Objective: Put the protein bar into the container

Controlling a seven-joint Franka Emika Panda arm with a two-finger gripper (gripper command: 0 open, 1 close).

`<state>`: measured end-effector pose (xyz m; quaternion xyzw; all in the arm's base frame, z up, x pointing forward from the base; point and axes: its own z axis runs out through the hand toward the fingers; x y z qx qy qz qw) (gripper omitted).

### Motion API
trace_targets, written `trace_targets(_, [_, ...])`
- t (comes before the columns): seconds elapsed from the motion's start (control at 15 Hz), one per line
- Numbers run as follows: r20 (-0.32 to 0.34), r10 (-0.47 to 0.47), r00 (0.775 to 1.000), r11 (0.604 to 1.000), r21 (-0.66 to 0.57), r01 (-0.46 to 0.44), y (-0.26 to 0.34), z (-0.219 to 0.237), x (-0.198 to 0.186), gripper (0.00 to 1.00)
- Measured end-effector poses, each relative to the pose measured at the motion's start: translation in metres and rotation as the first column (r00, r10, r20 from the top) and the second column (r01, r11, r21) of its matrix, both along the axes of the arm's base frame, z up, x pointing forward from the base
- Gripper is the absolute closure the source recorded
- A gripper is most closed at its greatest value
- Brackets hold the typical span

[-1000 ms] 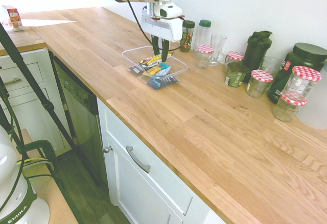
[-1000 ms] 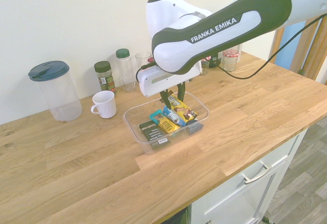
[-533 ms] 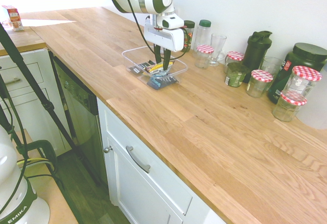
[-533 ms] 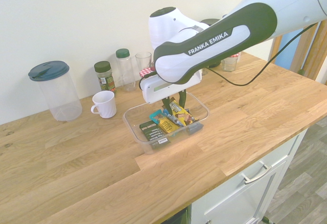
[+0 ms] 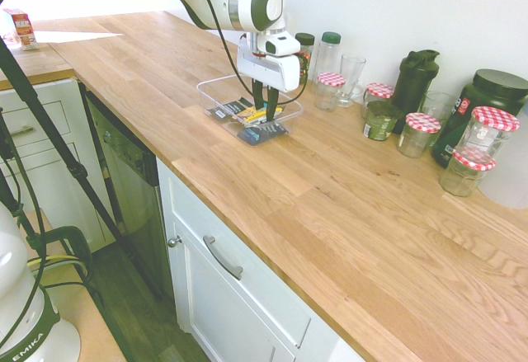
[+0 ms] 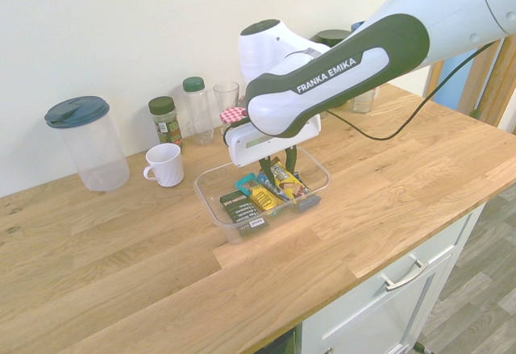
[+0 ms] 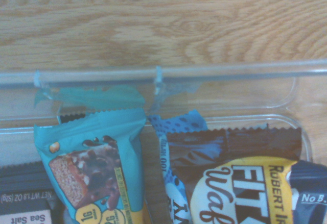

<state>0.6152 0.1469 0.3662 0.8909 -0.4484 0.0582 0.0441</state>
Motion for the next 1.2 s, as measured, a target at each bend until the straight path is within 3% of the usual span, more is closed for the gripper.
trace_targets(0.67, [0.03,-0.026,0.999,1.0,0.019,0.026,-0.004,0.021,0.007,0.0])
trace_targets(1.2, [0.165,0.007,0.986,0.996,0.09,-0.022,-0.021,0.153,-0.047,0.0])
